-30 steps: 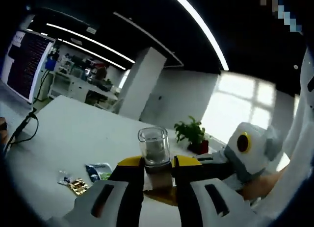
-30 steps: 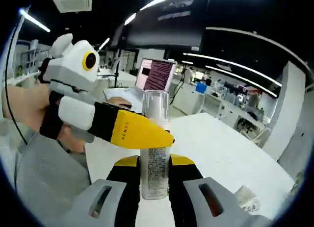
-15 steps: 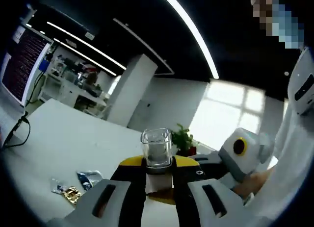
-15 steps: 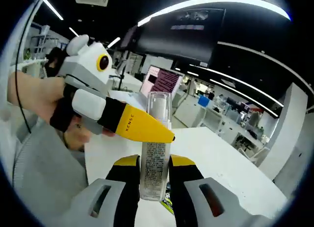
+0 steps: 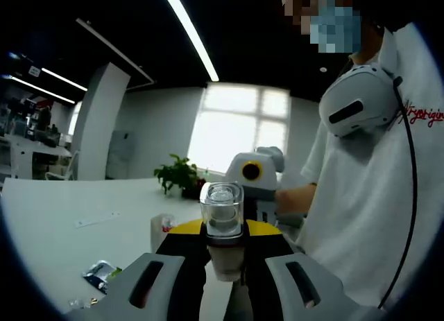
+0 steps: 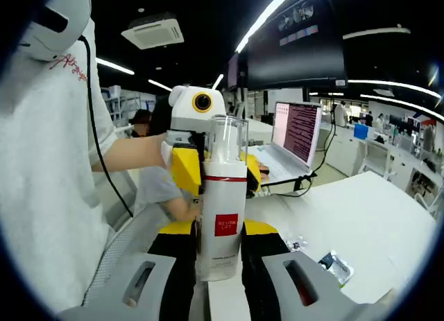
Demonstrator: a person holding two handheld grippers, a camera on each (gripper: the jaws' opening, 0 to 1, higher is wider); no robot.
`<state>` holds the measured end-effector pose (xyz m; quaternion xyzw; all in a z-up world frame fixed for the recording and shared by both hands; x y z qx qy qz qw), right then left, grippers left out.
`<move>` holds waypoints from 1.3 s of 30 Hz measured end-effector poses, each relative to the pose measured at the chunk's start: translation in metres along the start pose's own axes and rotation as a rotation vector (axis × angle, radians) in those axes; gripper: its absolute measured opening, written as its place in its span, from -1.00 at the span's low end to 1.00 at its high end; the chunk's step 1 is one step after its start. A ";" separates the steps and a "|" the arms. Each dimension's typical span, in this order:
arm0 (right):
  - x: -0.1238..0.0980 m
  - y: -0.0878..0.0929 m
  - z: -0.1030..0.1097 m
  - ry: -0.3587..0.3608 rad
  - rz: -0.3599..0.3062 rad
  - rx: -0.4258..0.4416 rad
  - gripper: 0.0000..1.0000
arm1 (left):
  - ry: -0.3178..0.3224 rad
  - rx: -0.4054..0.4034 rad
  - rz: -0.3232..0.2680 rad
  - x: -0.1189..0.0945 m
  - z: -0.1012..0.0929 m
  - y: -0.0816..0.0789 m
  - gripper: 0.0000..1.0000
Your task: Arrange the skincare products in the storage area until every visible bottle or jar stands upright without overlapping.
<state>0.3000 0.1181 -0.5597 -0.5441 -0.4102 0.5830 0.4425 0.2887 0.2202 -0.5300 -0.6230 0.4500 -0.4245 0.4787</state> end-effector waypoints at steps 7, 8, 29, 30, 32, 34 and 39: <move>-0.005 0.006 -0.007 0.048 0.005 0.035 -0.57 | -0.013 -0.005 0.036 0.005 0.007 0.004 -0.71; -0.005 0.007 -0.007 0.057 0.012 0.030 -0.57 | -0.028 -0.017 0.038 0.005 0.009 0.006 -0.71; -0.001 0.025 -0.033 0.553 0.130 -0.027 -0.57 | -0.578 -0.116 -0.047 0.028 0.035 0.022 -0.45; -0.001 0.026 -0.034 0.584 0.135 -0.035 -0.57 | -0.595 -0.131 -0.064 0.029 0.035 0.023 -0.44; 0.000 0.026 -0.035 0.618 0.152 -0.065 -0.57 | -0.643 -0.140 -0.101 0.031 0.035 0.023 -0.44; 0.000 0.028 -0.035 0.661 0.184 -0.094 -0.57 | -0.701 -0.163 -0.102 0.032 0.036 0.026 -0.45; 0.002 0.030 -0.035 0.699 0.202 -0.130 -0.57 | -0.806 -0.182 -0.115 0.031 0.039 0.029 -0.61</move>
Point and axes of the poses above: the point that each gripper's makers call its tool centre point, and the gripper's own axes: x roughly forward along the fingers, z roughly to its left, y roughly out of its underside, the point moved 7 cm from there along -x, roughly backward along the fingers, and after that the axes turned 2 degrees about -z, right-handed, at the moved point
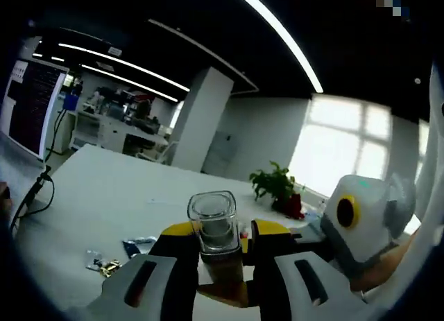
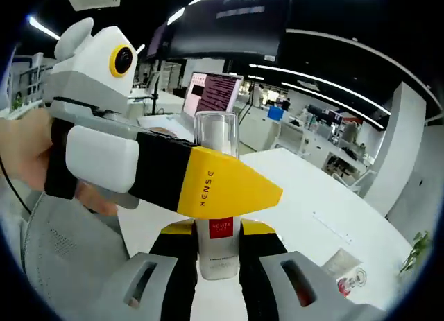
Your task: Arrange the skincare products in the storage area until every visible bottle or jar stands upright without overlapping.
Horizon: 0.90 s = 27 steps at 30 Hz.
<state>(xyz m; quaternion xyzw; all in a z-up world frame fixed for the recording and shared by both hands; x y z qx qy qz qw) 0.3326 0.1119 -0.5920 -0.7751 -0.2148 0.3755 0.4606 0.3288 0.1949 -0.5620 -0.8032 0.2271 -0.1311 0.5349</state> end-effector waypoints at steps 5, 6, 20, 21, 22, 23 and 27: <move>-0.002 0.003 -0.002 0.011 0.006 -0.012 -0.57 | -0.017 -0.021 0.010 0.001 -0.002 0.002 -0.65; -0.002 0.003 -0.002 0.013 0.006 -0.013 -0.56 | -0.018 -0.008 0.013 0.001 -0.004 0.002 -0.65; -0.005 0.007 -0.003 0.015 0.008 -0.013 -0.56 | -0.006 0.045 0.051 0.002 -0.010 0.005 -0.65; -0.005 0.008 -0.003 0.016 0.009 -0.014 -0.56 | -0.002 0.053 0.056 0.002 -0.011 0.005 -0.65; -0.006 0.008 -0.003 0.017 0.008 -0.014 -0.56 | 0.008 0.068 0.064 0.001 -0.011 0.005 -0.65; -0.006 0.009 -0.003 0.017 0.004 -0.012 -0.56 | 0.013 0.076 0.068 0.002 -0.012 0.005 -0.65; -0.009 0.011 -0.004 0.022 -0.002 -0.008 -0.56 | 0.043 0.097 0.083 0.003 -0.015 0.006 -0.66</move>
Point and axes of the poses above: the point that each gripper's makers call its tool centre point, and the gripper's own axes: x roughly forward along the fingers, z roughly to its left, y roughly out of its underside, the point moved 7 cm from there along -x, roughly backward along the fingers, and after that the axes turned 2 degrees about -z, right-handed, at the moved point
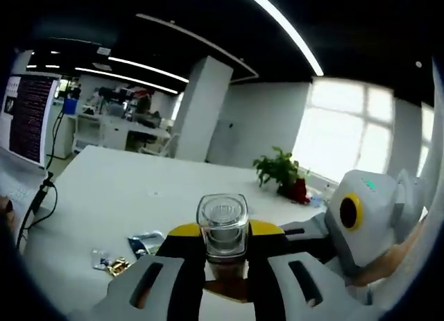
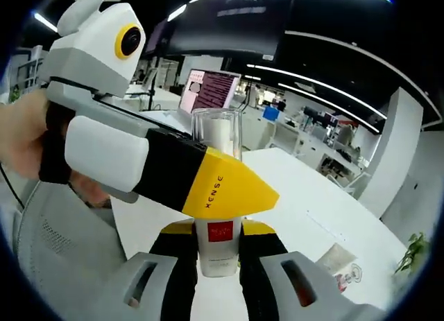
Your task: Arrange the skincare products in the storage area until every visible bottle or jar stands upright without overlapping.
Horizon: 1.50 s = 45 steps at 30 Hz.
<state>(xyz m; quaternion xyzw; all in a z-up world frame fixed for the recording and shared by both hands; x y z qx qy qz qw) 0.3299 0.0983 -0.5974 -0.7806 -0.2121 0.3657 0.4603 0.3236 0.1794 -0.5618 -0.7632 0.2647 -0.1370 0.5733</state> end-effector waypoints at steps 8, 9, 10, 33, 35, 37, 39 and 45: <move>-0.011 0.011 -0.007 -0.021 -0.018 0.016 -0.54 | 0.141 0.105 0.064 0.012 -0.017 0.004 -0.66; -0.014 0.013 -0.009 -0.028 -0.019 0.021 -0.54 | 0.163 0.119 0.072 0.015 -0.020 0.005 -0.65; -0.015 0.015 -0.011 -0.031 -0.019 0.024 -0.53 | 0.193 0.139 0.083 0.017 -0.023 0.006 -0.65; -0.069 0.088 -0.052 0.002 0.088 0.074 -0.36 | 0.528 0.276 0.215 0.085 -0.075 0.045 -0.66; -0.075 0.096 -0.057 0.015 0.109 0.105 -0.34 | 0.547 0.284 0.225 0.092 -0.076 0.049 -0.66; -0.080 0.103 -0.062 0.034 0.128 0.117 -0.32 | 0.549 0.311 0.233 0.099 -0.076 0.053 -0.66; -0.084 0.109 -0.066 0.046 0.136 0.134 -0.32 | 0.556 0.312 0.239 0.105 -0.074 0.056 -0.66; -0.092 0.123 -0.074 0.076 0.161 0.176 -0.27 | 0.585 0.334 0.250 0.122 -0.065 0.071 -0.66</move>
Point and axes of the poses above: the point that each gripper's makers call its tool centre point, and the gripper's own axes: x roughly forward along the fingers, z roughly to its left, y roughly out of its underside, the point moved 7 cm from there along -x, roughly backward along the fingers, and after that the axes turned 2 degrees about -z, right-handed, at the moved point
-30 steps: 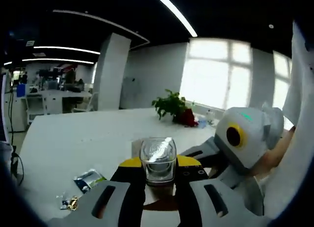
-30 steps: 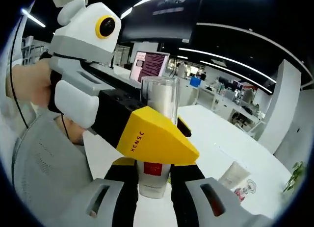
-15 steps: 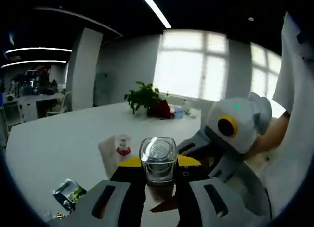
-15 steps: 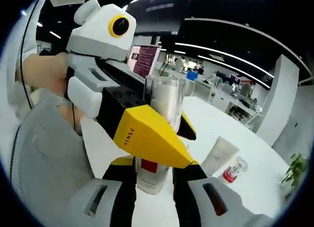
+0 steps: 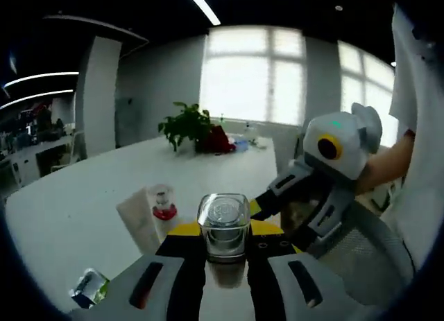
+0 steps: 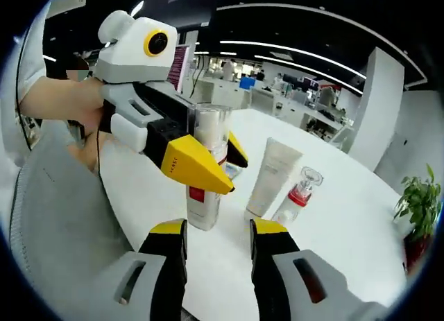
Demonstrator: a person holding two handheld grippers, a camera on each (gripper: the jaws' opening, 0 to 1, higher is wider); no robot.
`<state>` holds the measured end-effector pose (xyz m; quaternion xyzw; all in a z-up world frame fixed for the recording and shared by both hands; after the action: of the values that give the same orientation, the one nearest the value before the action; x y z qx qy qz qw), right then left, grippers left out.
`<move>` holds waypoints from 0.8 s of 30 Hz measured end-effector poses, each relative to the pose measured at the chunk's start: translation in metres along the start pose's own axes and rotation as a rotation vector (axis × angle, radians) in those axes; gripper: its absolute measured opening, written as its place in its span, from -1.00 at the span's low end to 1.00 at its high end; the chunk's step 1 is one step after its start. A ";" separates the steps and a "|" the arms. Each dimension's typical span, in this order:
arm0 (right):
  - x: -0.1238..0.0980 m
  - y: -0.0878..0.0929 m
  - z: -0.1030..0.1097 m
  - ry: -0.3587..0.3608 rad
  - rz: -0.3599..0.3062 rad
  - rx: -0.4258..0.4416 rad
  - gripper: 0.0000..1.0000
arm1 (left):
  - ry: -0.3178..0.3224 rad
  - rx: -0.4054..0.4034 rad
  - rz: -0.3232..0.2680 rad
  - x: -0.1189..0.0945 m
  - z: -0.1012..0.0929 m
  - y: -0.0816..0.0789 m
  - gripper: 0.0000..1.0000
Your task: Arrange the skincare products in the storage area until every visible bottle or jar stands upright without overlapping.
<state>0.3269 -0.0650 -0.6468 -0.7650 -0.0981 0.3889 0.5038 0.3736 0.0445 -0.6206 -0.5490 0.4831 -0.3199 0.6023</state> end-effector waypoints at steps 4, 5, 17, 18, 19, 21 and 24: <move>0.000 0.008 -0.004 0.004 0.016 0.022 -0.24 | 0.016 0.042 0.010 0.012 0.012 0.016 -0.66; 0.000 0.010 -0.004 0.005 0.019 0.027 -0.23 | 0.025 0.044 0.009 0.016 0.017 0.021 -0.66; 0.002 0.043 -0.015 0.006 0.068 0.130 -0.17 | 0.077 0.079 0.025 0.058 0.052 0.070 -0.67; 0.003 0.045 -0.015 0.009 0.072 0.142 -0.17 | 0.085 0.079 0.023 0.061 0.054 0.073 -0.67; 0.003 0.046 -0.015 0.011 0.071 0.150 -0.16 | 0.087 0.080 0.024 0.064 0.056 0.074 -0.67; 0.004 0.047 -0.016 0.017 0.066 0.167 -0.13 | 0.103 0.083 0.027 0.069 0.059 0.077 -0.67; 0.004 0.046 -0.015 0.027 0.059 0.179 -0.14 | 0.121 0.091 0.032 0.076 0.066 0.084 -0.67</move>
<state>0.3285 -0.0948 -0.6849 -0.7247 -0.0336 0.4007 0.5596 0.4476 0.0146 -0.7244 -0.4930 0.5122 -0.3643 0.6015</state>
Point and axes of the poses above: the point that each gripper's makers call its tool centre point, and the gripper's own axes: x roughly forward along the fingers, z roughly to its left, y roughly out of its underside, the point moved 7 cm from there along -x, roughly backward along the fingers, and after that the axes turned 2 degrees about -z, right-handed, at the moved point
